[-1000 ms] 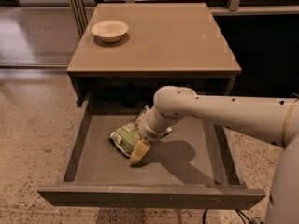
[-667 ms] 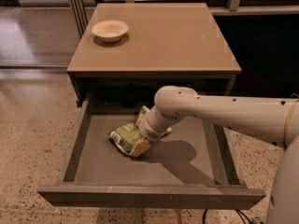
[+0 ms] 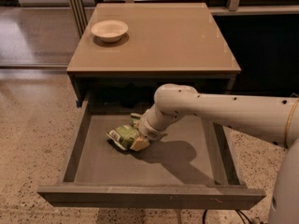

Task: Pick green jalapeno chip bag from top drawer and place on counter

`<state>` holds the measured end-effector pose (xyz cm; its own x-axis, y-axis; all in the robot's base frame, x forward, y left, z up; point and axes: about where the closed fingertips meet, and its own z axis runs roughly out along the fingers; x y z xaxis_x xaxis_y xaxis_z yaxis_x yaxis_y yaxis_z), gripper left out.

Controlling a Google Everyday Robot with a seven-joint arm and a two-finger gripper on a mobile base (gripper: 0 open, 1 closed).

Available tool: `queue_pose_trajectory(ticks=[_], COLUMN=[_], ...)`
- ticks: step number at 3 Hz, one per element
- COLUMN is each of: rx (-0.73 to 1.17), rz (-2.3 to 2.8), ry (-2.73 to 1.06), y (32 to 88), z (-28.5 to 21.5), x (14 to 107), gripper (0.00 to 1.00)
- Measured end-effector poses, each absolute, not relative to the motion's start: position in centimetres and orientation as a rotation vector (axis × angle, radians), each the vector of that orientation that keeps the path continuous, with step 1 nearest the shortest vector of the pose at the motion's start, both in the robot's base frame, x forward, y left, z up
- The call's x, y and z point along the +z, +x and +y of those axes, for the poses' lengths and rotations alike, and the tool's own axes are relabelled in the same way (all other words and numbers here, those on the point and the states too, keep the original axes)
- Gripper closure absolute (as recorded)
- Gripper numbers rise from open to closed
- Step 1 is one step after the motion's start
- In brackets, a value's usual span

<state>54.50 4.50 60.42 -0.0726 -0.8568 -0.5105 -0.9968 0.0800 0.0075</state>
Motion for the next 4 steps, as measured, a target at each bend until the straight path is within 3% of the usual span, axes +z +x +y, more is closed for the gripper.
queue_pose_trajectory(ticks=[1, 2, 4], rx=[0.512, 0.633, 0.862], rz=[1.991, 1.888, 1.557], ry=[-1.834, -1.792, -1.541], y=[54.5, 54.3, 54.5], z=[4.5, 5.0, -3.0], x=[61.0, 66.3, 80.7], gripper=[1.0, 1.0, 1.0])
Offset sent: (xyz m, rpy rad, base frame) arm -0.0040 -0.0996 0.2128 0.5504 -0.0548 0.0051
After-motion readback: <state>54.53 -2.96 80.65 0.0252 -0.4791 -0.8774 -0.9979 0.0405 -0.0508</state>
